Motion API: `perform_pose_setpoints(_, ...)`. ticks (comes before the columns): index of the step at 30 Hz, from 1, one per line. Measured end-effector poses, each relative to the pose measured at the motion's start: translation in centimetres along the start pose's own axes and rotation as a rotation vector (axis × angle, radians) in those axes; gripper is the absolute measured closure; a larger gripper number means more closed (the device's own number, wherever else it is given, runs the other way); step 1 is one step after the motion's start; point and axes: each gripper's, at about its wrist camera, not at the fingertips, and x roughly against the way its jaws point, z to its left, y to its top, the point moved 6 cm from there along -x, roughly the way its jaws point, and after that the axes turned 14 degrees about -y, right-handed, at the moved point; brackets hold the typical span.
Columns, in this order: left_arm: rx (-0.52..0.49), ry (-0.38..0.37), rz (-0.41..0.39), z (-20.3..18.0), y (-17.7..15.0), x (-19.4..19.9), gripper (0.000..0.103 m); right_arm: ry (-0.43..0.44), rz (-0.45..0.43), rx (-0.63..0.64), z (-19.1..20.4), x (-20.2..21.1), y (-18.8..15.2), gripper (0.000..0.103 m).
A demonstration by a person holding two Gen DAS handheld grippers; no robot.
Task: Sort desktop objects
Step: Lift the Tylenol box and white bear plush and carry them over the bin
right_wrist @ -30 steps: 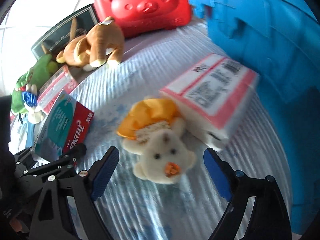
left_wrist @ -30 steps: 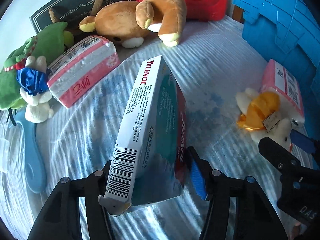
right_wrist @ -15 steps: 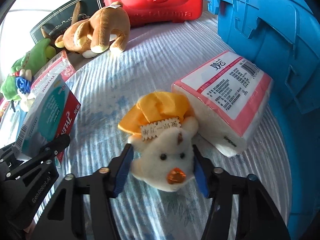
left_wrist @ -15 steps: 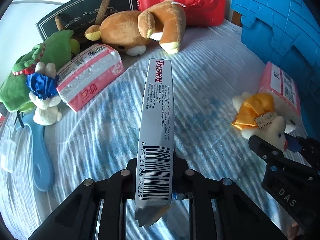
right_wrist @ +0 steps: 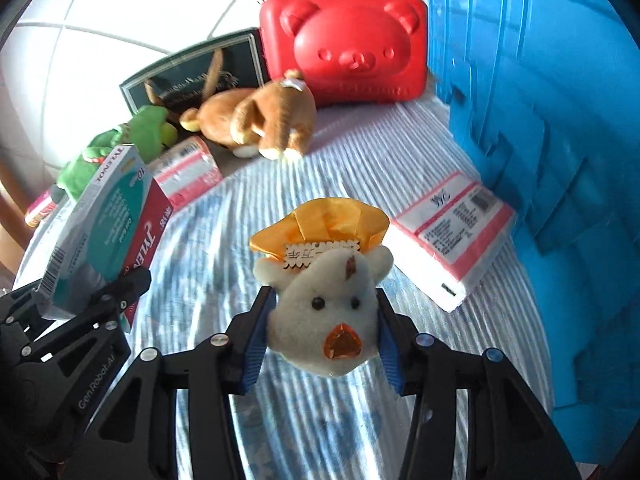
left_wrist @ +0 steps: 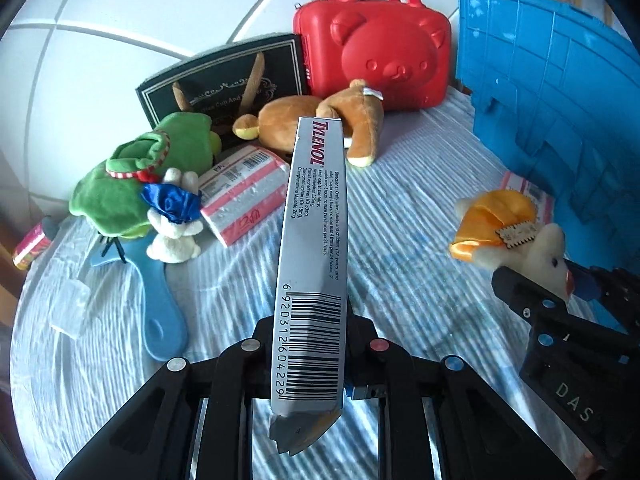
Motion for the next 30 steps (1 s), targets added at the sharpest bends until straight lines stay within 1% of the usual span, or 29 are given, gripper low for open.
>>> perform_pose_setpoints(5,0.001,0.004,-0.075,-0.1,1.2,5.2,0.084,0.012,-0.086,0.012,0.8,5.2,1.5,0.055)
perform_pose_setpoints(8,0.000,-0.010,-0.133,-0.7,2.4,8.5,0.084,0.012,-0.147,0.011,0.7,9.0,2.9,0.055)
perform_pose_setpoints(11,-0.009,-0.043,-0.200,-2.2,3.8,12.0,0.084,-0.008,-0.218,0.007,-0.1,13.4,4.2,0.055)
perform_pose_setpoints(15,-0.034,-0.079,-0.288,-5.6,5.8,15.9,0.084,-0.050,-0.309,-0.002,-2.2,19.1,5.8,0.055)
perform_pose_setpoints(19,-0.063,-0.100,-0.356,-10.7,7.4,18.5,0.084,-0.077,-0.387,-0.027,-6.5,23.9,6.8,0.055)
perform_pose_setpoints(23,-0.075,-0.121,-0.404,-17.6,9.1,19.8,0.084,-0.105,-0.448,-0.059,-12.9,27.1,6.8,0.055)
perform_pose_setpoints(25,-0.077,-0.139,-0.394,-21.5,9.8,19.6,0.084,-0.130,-0.466,-0.067,-16.8,27.9,6.7,0.055)
perform_pose_setpoints(28,-0.086,-0.154,-0.373,-27.2,10.3,19.3,0.084,-0.157,-0.471,-0.097,-23.1,28.6,6.3,0.055)
perform_pose_setpoints(30,-0.083,-0.160,-0.345,-30.5,10.5,18.7,0.084,-0.174,-0.465,-0.100,-26.8,28.8,5.8,0.055)
